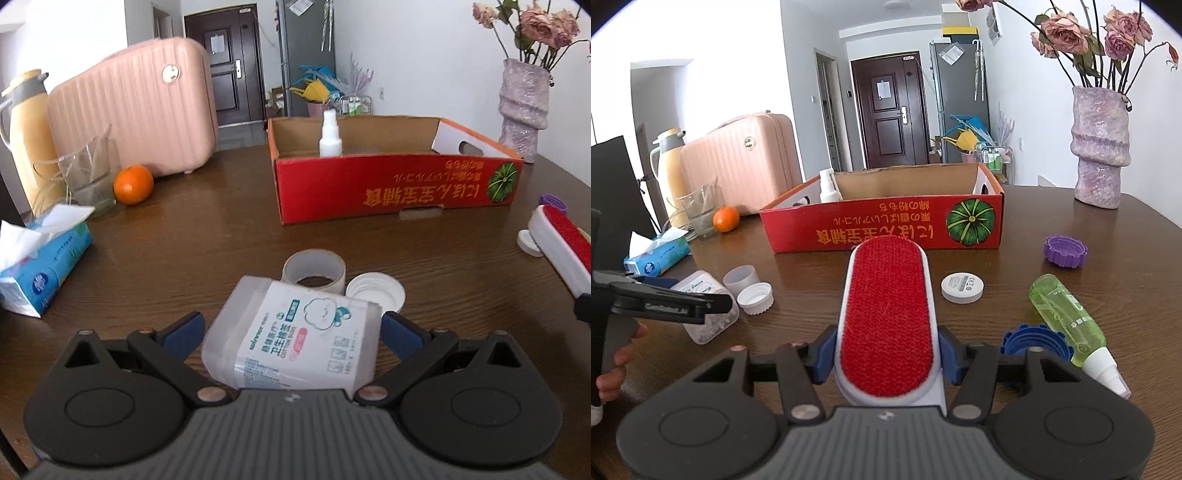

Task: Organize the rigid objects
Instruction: 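Move the left tool to the white cotton-pad container and close on it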

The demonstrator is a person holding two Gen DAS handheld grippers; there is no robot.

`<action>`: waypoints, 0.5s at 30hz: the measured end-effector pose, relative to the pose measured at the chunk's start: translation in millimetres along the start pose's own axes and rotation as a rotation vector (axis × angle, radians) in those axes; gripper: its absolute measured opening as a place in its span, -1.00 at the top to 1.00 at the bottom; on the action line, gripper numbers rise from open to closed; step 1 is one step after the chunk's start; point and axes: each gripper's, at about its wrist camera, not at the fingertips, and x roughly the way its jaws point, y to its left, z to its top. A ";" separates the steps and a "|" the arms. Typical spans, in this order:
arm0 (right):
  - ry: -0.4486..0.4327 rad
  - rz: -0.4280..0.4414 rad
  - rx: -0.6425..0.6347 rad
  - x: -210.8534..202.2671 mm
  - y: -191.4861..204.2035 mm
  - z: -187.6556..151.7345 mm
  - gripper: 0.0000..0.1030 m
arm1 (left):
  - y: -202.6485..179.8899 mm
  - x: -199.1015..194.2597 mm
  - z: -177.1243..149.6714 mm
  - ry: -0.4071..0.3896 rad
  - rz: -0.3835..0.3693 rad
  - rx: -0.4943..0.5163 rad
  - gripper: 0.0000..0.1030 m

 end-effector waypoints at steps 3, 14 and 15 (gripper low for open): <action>0.000 -0.001 -0.003 0.4 0.5 -0.6 -0.07 | 4.4 1.3 0.0 -0.006 0.000 -0.020 -0.92; -0.018 -0.011 -0.014 -2.8 1.7 -2.5 -0.07 | -5.2 -5.5 -7.0 -0.042 0.047 0.021 -0.63; -0.020 -0.010 -0.015 -3.3 1.7 -2.5 -0.07 | -5.4 -6.3 -7.4 -0.044 0.052 0.019 -0.63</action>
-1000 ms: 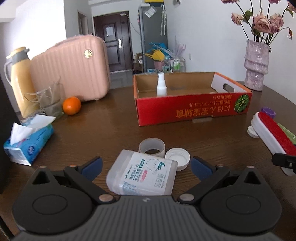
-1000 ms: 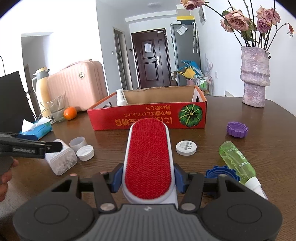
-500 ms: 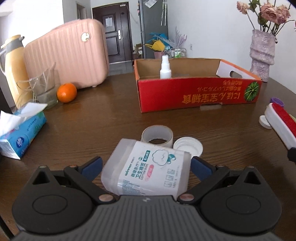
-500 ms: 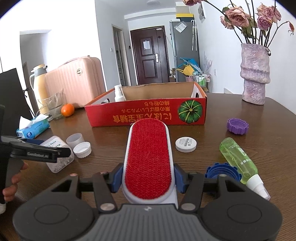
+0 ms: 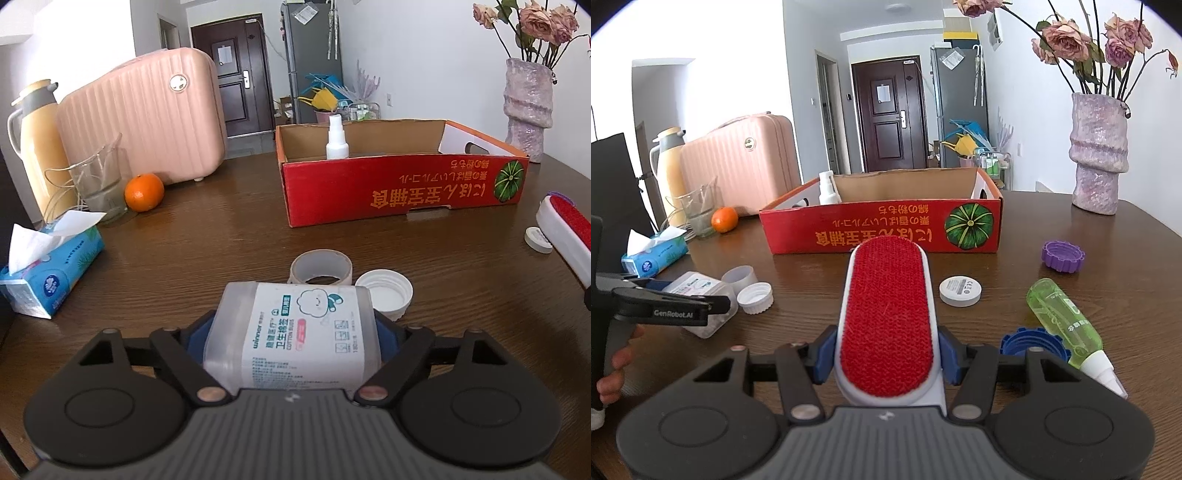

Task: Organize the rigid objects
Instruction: 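Move the left tool to the white cotton-pad container and close on it, then carry the cotton-pad container and lint brush with both tools over the cardboard box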

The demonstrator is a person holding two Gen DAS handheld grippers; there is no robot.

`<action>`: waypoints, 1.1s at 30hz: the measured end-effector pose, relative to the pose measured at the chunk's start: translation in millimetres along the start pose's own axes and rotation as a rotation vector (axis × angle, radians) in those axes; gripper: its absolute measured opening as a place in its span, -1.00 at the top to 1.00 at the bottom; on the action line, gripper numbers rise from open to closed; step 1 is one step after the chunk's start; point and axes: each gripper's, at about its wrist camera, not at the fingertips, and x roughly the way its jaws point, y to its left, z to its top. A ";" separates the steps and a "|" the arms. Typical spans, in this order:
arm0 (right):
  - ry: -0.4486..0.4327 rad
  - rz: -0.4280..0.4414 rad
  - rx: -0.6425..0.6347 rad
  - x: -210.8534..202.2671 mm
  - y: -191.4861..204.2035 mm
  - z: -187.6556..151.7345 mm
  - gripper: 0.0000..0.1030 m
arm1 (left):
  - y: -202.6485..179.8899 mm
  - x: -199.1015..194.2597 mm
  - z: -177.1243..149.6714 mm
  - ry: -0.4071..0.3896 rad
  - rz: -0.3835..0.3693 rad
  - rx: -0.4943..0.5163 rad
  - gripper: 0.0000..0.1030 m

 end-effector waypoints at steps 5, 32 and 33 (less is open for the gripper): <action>-0.011 0.000 -0.002 -2.5 0.3 -0.5 -0.07 | 2.1 -10.6 -2.7 -0.019 0.006 -0.028 -0.63; -0.072 0.022 0.020 -28.7 8.9 10.4 -0.07 | -22.5 -95.2 1.3 -0.172 -0.037 -0.140 -0.63; -0.072 0.021 0.020 -29.0 10.1 12.1 -0.07 | -24.6 -96.5 4.0 -0.174 -0.041 -0.140 -0.63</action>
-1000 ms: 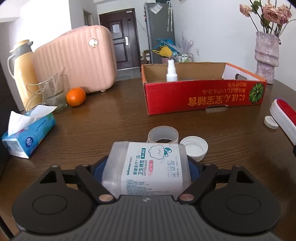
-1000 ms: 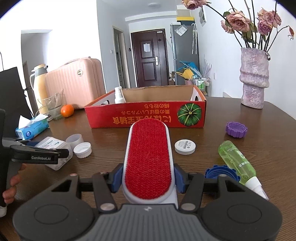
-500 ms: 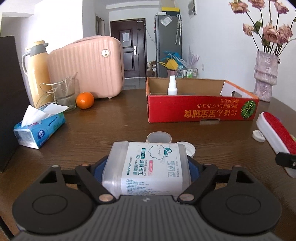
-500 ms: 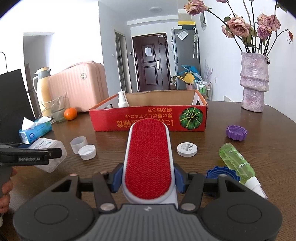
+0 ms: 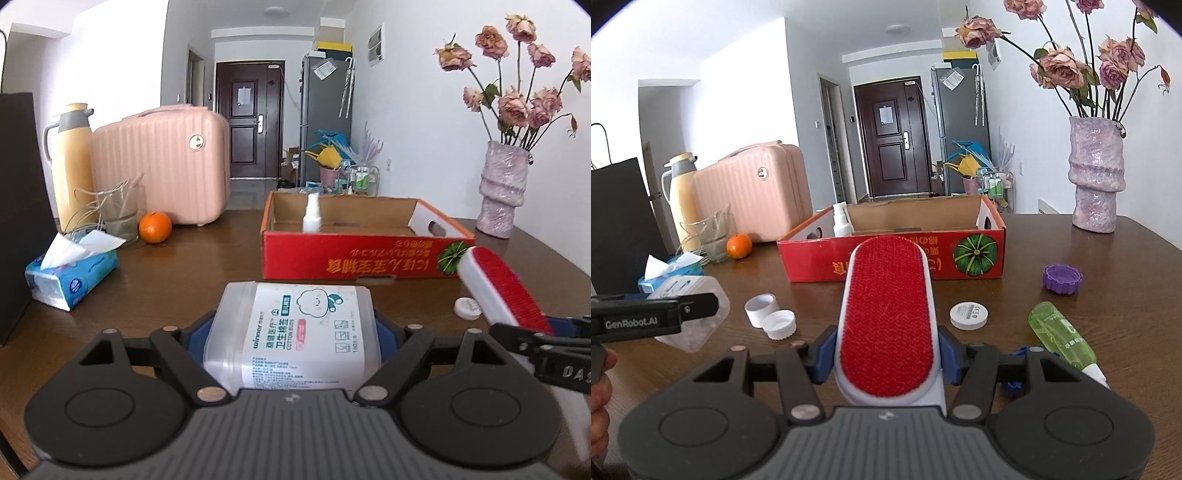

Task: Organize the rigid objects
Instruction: 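Carry the cotton-pad container and lint brush with both tools over the cardboard box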

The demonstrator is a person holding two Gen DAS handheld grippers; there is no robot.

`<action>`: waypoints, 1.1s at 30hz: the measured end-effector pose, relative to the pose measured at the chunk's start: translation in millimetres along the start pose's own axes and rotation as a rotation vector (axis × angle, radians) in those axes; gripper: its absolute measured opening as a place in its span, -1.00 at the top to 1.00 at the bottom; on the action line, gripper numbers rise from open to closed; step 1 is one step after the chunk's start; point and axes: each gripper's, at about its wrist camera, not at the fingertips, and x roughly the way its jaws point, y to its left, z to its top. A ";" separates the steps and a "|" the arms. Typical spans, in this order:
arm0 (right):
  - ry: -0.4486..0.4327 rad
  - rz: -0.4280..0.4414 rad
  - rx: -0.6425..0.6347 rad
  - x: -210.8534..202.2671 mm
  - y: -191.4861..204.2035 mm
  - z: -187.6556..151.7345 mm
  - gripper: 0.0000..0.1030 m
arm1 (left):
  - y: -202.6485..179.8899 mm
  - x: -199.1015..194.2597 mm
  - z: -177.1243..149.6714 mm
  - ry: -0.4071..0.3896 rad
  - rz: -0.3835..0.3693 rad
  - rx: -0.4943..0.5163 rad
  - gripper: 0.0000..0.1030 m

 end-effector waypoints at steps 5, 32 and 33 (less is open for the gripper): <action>-0.017 -0.007 0.009 1.0 3.4 14.8 -0.07 | -10.8 -1.0 17.0 -0.025 -0.010 -0.013 -0.63; -0.061 -0.056 0.064 76.7 -9.0 102.1 -0.07 | -30.0 82.8 99.0 -0.062 -0.005 -0.080 -0.63; -0.057 -0.055 0.071 80.1 -10.4 102.4 -0.07 | -30.1 86.8 101.0 -0.058 -0.005 -0.083 -0.63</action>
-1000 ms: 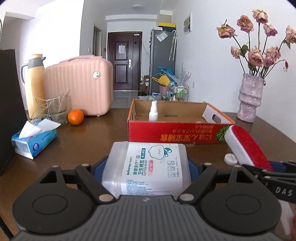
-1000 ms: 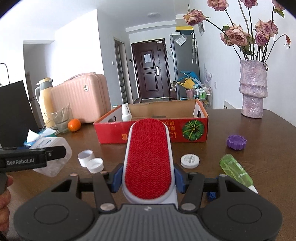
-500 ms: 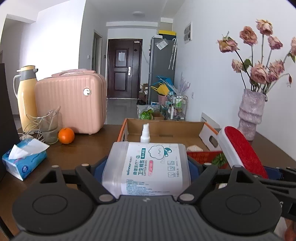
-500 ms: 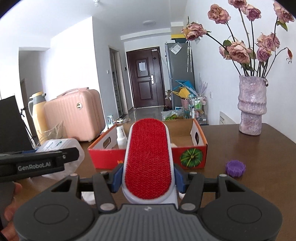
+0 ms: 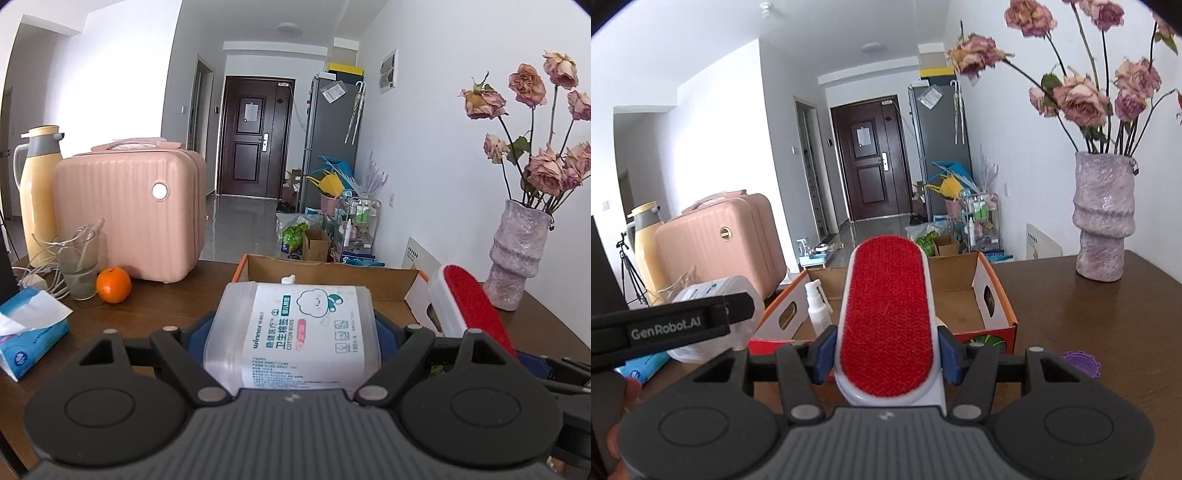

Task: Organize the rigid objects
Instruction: 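Carry the cotton-pad container and lint brush with both tools over the cardboard box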

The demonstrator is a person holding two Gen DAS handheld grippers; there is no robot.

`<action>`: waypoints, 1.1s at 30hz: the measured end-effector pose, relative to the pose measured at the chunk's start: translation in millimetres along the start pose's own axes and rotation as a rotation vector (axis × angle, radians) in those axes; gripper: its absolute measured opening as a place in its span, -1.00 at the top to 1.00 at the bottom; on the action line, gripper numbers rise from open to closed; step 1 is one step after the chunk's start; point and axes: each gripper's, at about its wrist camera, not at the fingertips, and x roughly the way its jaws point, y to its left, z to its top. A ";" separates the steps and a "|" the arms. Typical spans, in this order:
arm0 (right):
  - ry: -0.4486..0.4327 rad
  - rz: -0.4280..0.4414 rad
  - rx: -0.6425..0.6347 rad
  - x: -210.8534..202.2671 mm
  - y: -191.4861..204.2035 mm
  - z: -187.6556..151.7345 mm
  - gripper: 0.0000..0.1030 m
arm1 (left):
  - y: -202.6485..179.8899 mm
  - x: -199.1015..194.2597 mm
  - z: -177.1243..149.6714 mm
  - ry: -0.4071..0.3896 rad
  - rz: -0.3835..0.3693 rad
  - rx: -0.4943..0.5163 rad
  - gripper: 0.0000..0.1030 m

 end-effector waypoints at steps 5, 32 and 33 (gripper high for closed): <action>0.041 -0.003 0.018 23.0 -6.8 5.2 -0.07 | -0.4 25.1 6.3 0.033 -0.005 -0.017 -0.63; 0.117 -0.095 0.077 142.9 -27.5 40.8 -0.07 | -14.4 134.2 28.9 0.086 0.028 0.012 -0.63; 0.121 -0.097 0.077 144.7 -26.4 39.8 -0.07 | -14.1 138.3 28.4 0.091 0.031 0.014 -0.63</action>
